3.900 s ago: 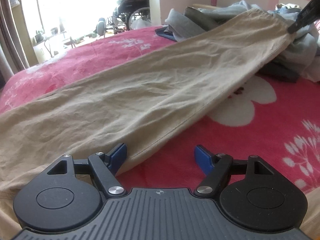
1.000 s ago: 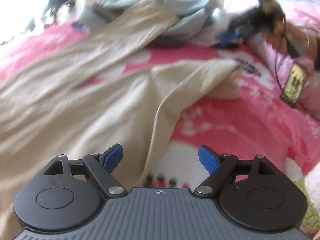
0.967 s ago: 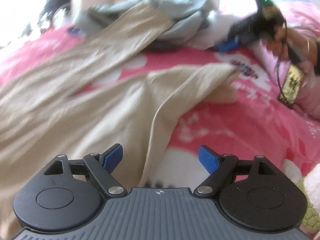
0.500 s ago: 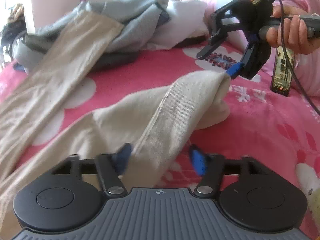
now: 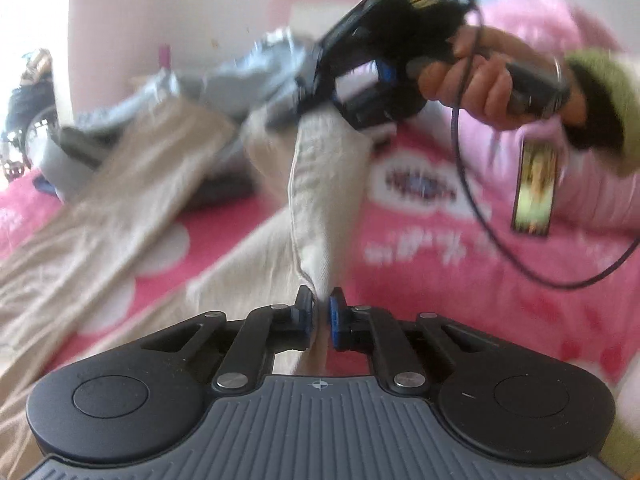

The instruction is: Fold clothes

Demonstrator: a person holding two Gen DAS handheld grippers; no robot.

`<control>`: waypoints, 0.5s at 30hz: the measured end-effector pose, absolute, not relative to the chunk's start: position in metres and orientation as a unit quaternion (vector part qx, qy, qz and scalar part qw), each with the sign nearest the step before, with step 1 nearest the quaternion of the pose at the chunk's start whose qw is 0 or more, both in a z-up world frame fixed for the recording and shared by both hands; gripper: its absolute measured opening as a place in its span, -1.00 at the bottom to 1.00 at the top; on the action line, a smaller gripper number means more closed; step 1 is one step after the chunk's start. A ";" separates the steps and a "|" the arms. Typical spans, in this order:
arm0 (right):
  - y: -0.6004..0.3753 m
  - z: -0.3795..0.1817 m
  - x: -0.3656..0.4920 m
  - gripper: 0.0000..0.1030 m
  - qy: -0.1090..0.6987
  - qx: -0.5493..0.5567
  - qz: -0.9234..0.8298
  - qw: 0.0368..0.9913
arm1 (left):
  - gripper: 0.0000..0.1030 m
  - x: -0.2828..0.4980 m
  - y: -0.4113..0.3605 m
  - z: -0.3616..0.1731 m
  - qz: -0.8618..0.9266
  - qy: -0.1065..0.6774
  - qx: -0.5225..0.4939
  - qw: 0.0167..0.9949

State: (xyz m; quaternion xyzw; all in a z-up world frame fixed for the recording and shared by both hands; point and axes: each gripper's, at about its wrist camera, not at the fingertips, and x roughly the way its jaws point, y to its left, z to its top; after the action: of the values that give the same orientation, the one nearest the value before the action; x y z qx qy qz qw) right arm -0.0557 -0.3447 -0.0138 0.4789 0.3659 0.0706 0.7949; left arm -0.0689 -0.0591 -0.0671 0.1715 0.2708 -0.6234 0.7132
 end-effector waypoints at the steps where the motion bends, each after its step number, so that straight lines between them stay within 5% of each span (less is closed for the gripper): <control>1: -0.340 0.007 -0.060 -0.88 0.341 0.447 0.087 0.823 | -0.87 -0.069 -0.058 -0.064 -0.626 0.268 0.164 0.714; 5: -0.337 0.028 -0.087 -0.88 0.314 0.399 0.083 0.857 | -0.87 -0.070 -0.056 -0.052 -0.634 0.256 0.132 0.717; 10: -0.376 -0.058 -0.121 -0.78 0.394 0.436 -0.059 0.807 | -0.83 -0.084 -0.075 -0.096 -0.644 0.331 0.147 0.674; 15: -0.423 -0.100 -0.158 -0.77 0.406 0.471 -0.183 0.762 | -0.43 -0.102 -0.078 -0.117 -0.644 0.333 0.180 0.665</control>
State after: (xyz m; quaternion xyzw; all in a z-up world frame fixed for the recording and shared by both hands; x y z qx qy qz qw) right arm -0.1578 -0.4232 -0.1001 0.4707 0.4058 -0.1830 0.7618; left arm -0.1023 -0.0779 -0.1166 0.1796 0.3332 -0.6443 0.6646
